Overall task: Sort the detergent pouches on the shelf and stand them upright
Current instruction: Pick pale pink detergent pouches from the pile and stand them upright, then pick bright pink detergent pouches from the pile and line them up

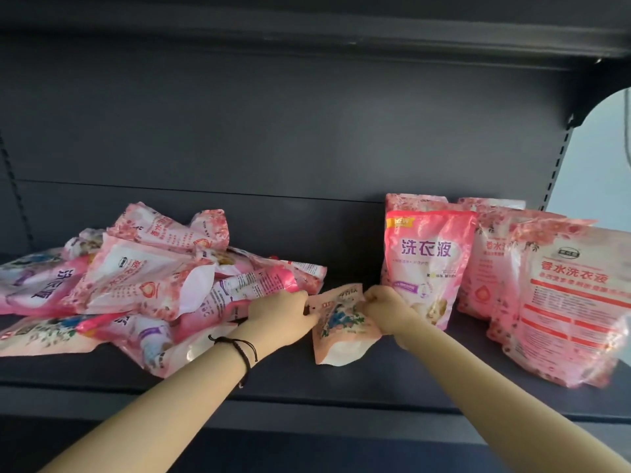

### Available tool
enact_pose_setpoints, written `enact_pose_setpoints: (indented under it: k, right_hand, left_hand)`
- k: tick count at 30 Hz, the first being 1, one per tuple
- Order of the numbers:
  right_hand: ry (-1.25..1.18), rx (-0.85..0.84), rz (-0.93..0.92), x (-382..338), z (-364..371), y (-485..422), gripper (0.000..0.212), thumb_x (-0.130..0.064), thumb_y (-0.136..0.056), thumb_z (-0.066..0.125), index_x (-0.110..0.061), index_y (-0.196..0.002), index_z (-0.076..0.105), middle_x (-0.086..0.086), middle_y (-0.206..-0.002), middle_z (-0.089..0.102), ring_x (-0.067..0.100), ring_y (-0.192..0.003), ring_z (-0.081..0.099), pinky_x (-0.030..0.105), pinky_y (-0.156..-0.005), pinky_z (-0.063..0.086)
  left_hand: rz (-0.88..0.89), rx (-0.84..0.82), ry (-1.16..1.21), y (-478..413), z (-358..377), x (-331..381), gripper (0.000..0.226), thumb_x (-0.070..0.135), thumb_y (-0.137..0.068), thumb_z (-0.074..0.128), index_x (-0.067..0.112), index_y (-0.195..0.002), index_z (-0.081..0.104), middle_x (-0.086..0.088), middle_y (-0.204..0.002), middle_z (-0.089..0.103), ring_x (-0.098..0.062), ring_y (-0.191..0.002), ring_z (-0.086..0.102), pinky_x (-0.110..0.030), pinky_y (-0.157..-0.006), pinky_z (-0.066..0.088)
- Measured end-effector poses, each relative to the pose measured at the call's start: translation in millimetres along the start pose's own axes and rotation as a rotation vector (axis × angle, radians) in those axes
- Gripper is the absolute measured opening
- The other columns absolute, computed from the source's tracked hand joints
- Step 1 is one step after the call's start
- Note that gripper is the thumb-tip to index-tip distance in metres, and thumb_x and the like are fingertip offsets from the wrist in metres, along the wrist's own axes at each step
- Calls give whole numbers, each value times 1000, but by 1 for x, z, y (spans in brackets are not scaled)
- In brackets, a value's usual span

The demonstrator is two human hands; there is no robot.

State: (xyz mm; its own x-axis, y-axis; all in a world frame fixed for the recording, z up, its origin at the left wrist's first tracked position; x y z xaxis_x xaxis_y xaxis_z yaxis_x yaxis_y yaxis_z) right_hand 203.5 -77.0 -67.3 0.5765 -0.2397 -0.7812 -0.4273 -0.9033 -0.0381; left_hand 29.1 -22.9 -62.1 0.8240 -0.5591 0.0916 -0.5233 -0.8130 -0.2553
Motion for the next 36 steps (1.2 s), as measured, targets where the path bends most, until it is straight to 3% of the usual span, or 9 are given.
enact_pose_setpoints:
  k: [2,6,9,14,17,22,27,32,36]
  right_hand:
    - [-199,36,-32,-1,-7,3,6,-10,-96,50,-6,-97,55,15,-98,61,25,-84,62,33,-65,52]
    - [-532,36,-123,1,-21,19,11,-7,-98,46,-10,-87,46,11,-97,65,22,-85,66,32,-63,55]
    - [-718,-37,-190,3,-30,33,8,-5,-99,45,-8,-92,47,12,-100,67,26,-90,69,39,-71,58]
    - [-770,-25,-280,18,-54,55,12,3,-98,41,-8,-101,42,7,-100,73,18,-82,72,22,-53,53]
    - [-785,21,-295,34,-77,63,17,4,-97,42,-12,-103,44,3,-91,76,19,-79,73,23,-52,54]
    - [-721,73,-272,53,-98,62,22,2,-97,44,-18,-104,48,-3,-88,75,12,-81,73,22,-58,56]
    - [-641,147,-239,55,-108,50,24,0,-92,52,-20,-106,48,3,-104,68,14,-92,69,24,-64,55]
    - [-261,532,-595,12,-140,55,28,2,-83,58,-16,-102,49,-5,-100,58,13,-93,56,17,-77,45]
    - [127,587,-899,-44,-137,64,25,1,-82,58,-10,-105,57,-6,-104,52,15,-96,52,26,-77,40]
  left_hand:
    - [-60,-25,131,0,0,0,51,58,-94,40,18,-124,54,1,-100,66,-15,-80,63,-29,-61,53]
    - [-250,-150,810,-1,2,15,46,49,-95,47,18,-130,47,4,-91,64,-13,-79,67,-28,-57,56]
    - [-271,-126,1088,0,-1,33,31,38,-96,52,19,-120,53,7,-95,67,-12,-86,67,-38,-73,59]
    - [-215,-48,1350,4,-14,59,17,11,-91,61,20,-106,59,1,-105,69,-9,-90,68,-32,-68,58]
    - [-90,-63,1332,11,-18,83,22,10,-90,64,28,-98,58,5,-100,71,-5,-87,68,-27,-63,58]
    - [-20,-68,1235,9,-15,117,25,9,-92,61,26,-110,55,-3,-115,68,-18,-106,65,-48,-86,56]
    - [-3,-65,1185,0,-9,125,20,14,-94,58,31,-102,54,-1,-118,67,-16,-109,63,-46,-91,54]
    - [61,-50,896,-5,-21,96,11,30,-92,59,37,-97,52,8,-100,67,-7,-95,64,-28,-77,54]
    - [148,23,534,-3,-53,48,6,28,-93,56,32,-97,58,11,-94,67,-7,-88,65,-30,-76,54]
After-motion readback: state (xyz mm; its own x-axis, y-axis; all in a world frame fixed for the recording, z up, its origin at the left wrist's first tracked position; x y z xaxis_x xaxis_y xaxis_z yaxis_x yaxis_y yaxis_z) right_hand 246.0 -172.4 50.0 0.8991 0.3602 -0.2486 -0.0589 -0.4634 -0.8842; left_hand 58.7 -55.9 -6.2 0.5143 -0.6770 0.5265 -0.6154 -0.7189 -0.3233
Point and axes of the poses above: each hand's wrist, its own y-axis away from the middle knuckle, its own z-axis out of the palm, x = y × z, the point moved 4 cm from there along -y, towards the middle knuckle
